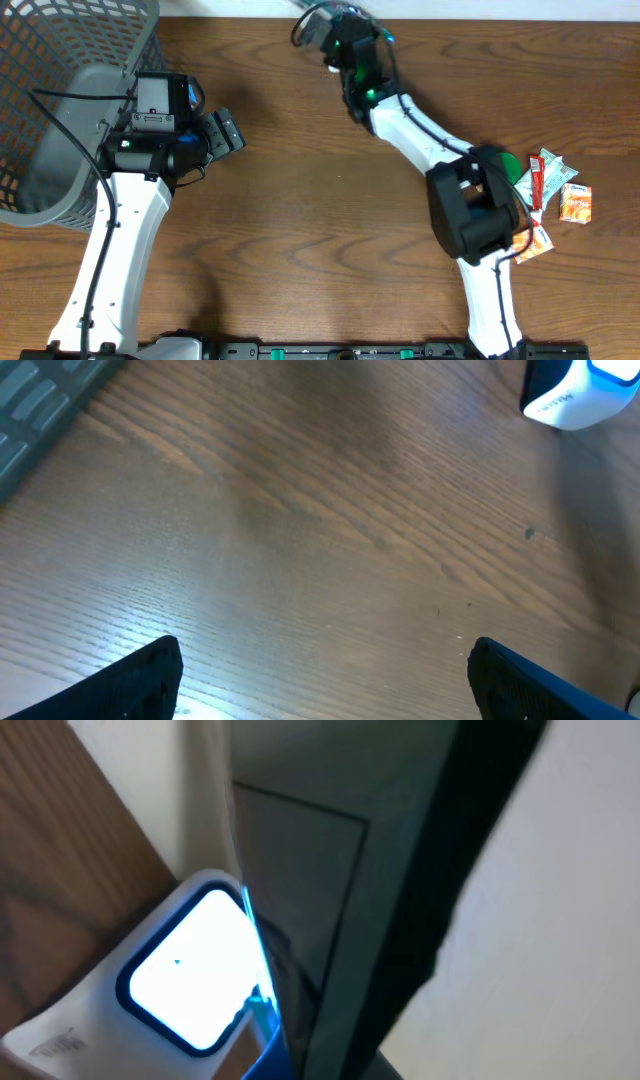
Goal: Scan the item barcode
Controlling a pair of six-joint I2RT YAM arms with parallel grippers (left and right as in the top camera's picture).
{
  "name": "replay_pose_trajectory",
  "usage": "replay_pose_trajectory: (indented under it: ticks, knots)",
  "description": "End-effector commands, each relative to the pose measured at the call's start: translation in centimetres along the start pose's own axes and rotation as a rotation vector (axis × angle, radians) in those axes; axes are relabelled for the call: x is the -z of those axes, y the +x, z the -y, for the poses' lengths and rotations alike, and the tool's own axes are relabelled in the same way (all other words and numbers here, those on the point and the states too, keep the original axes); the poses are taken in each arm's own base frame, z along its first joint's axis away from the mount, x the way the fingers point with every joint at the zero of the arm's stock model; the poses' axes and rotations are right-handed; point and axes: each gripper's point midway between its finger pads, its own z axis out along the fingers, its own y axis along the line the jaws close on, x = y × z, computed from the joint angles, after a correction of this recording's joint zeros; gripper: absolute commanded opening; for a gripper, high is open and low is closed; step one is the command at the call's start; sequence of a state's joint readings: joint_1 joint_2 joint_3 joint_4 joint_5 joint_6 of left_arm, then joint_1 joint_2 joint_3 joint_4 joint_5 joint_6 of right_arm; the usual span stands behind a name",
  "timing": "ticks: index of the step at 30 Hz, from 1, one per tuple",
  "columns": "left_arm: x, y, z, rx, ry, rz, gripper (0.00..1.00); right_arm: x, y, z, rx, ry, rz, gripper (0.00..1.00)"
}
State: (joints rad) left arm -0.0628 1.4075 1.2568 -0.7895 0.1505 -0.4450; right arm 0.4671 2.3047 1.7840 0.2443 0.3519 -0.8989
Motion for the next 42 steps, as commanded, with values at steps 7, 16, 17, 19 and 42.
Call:
replay_pose_trajectory:
  ticks: [7, 16, 17, 19, 42]
  knots:
    - [-0.2, 0.0, -0.2, -0.004, -0.013, -0.003, 0.92, 11.5, 0.6, 10.4, -0.527, -0.172, -0.157, 0.01]
    - [-0.2, 0.0, -0.2, -0.004, -0.013, -0.003, 0.92, 21.6, 12.5, 2.3, -0.745, -0.648, -0.736, 0.01]
    - [-0.2, 0.0, -0.2, -0.004, -0.013, -0.003, 0.92, 22.4, 13.8, 1.5, -0.746, -0.670, -0.796, 0.01]
    - [-0.2, 0.0, -0.2, -0.004, -0.013, -0.003, 0.92, 23.7, 15.9, 0.0, -0.745, -0.703, -0.884, 0.01]
    - [-0.2, 0.0, -0.2, -0.004, -0.013, -0.003, 0.92, 22.8, 19.5, 1.2, -0.819, -0.641, -0.915, 0.99]
